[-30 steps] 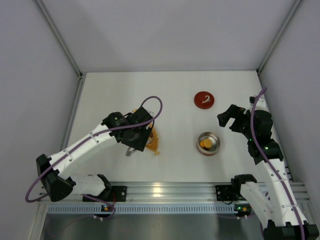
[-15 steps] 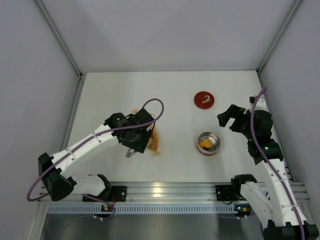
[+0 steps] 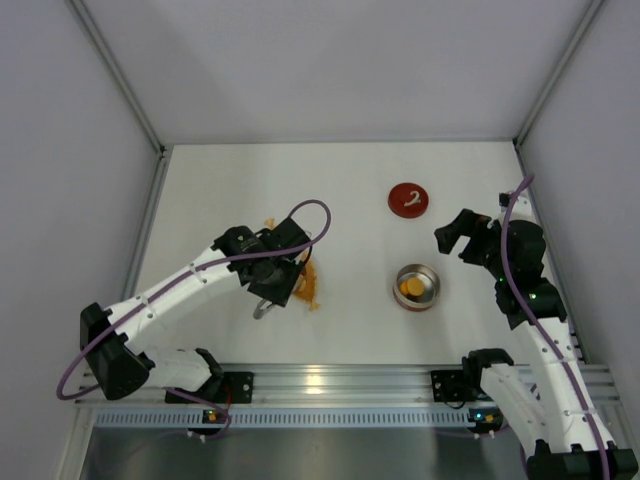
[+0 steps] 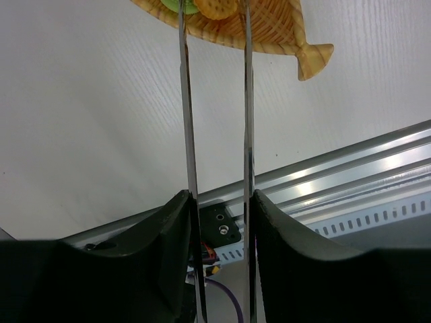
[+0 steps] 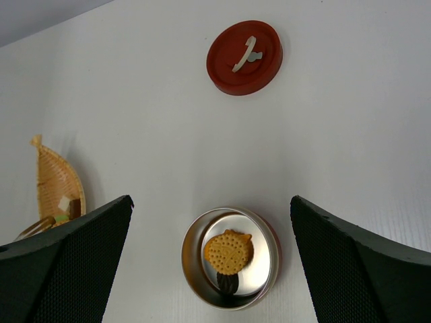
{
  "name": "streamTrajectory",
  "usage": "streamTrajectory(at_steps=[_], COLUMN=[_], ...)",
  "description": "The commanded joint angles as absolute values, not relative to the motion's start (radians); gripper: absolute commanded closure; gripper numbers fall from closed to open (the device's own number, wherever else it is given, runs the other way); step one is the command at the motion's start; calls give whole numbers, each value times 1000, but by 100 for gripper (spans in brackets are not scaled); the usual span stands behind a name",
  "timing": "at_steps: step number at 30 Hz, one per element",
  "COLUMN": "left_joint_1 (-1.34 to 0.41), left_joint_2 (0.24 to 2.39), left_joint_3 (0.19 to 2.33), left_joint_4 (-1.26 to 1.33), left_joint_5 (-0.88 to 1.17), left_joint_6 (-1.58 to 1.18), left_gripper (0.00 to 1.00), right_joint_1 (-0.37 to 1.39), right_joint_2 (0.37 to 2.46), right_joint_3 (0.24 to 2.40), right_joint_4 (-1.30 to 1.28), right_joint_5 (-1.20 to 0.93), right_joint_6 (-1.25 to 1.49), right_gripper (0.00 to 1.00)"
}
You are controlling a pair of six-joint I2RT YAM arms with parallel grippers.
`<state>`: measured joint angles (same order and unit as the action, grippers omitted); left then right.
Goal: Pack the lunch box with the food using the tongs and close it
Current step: Pick up the fake food from the plate.
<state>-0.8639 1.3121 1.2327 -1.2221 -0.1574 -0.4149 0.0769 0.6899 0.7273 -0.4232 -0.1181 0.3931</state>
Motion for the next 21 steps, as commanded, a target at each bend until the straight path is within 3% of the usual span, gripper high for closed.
streamTrajectory(at_steps=[1,7,21], left_joint_1=[-867,-867,-867], left_joint_2=[1307,1302,1282], left_joint_3=[1230,1236,1279], left_joint_4=[-1201,-1207,-1242], left_joint_5=[-147,-146,-160], left_joint_6=[-402,-403,-408], left_gripper=[56,65,72], right_joint_1=[89,89,89], right_joint_2=[686,684,690], right_joint_3=[729,730,732], right_joint_4=[-393,-393,-391], right_joint_5=[-118,-118,-121], right_joint_6=[380,382,383], right_gripper=[0,0,0])
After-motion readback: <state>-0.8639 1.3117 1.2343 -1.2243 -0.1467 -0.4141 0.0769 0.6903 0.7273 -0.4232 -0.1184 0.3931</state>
